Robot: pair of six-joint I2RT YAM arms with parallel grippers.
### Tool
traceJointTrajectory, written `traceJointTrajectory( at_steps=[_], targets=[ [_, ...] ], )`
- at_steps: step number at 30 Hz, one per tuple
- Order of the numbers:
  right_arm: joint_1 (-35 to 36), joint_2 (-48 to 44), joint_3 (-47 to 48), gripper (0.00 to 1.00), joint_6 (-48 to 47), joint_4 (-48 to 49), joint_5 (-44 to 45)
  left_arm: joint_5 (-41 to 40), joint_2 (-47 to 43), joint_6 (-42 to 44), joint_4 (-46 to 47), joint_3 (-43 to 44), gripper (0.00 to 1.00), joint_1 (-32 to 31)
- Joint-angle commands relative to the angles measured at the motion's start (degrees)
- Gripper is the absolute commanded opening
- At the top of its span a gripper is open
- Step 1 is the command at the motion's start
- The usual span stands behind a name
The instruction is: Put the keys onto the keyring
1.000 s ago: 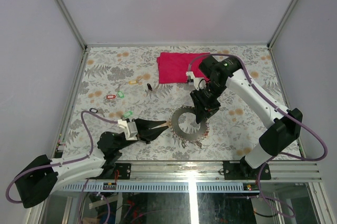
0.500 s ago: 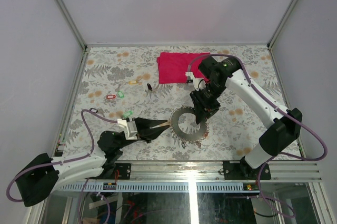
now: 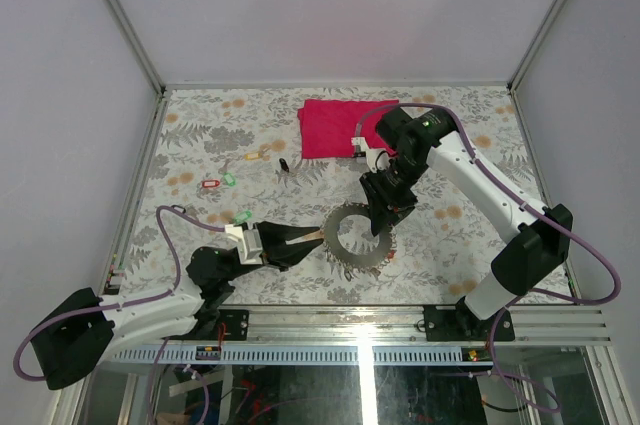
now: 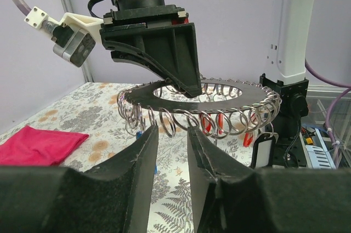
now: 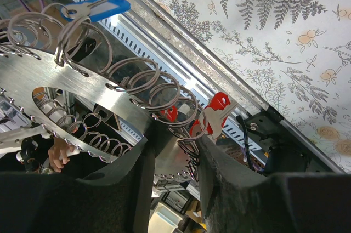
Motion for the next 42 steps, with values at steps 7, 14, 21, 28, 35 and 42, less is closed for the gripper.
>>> traceJointTrajectory(
  at_steps=[7, 14, 21, 28, 35, 42],
  targets=[
    [1.1, 0.9, 0.5, 0.00, 1.1, -0.8, -2.3, -0.5, 0.8, 0.1, 5.4, 2.5, 0.21, -0.3],
    [1.1, 0.6, 0.2, 0.00, 1.3, 0.1, -2.6, -1.9, 0.3, 0.1, 4.4, 2.8, 0.13, -0.3],
    [1.1, -0.9, 0.1, 0.00, 2.3, 3.4, -2.3, -5.0, -3.2, -1.0, -3.1, 4.3, 0.00, -0.4],
    [1.1, -4.9, -2.7, 0.04, 3.6, 12.4, -2.4, -6.7, -9.1, -1.6, -18.5, 9.2, 0.00, -0.4],
    [1.1, -12.1, -7.4, 0.32, 4.8, 21.2, 0.3, -5.7, -10.2, 0.4, -38.8, 20.1, 0.00, -0.3],
    [1.1, -24.6, -13.7, 0.62, 6.4, 31.2, 6.6, -3.0, -6.7, 3.6, -56.5, 32.0, 0.00, -0.3]
  ],
)
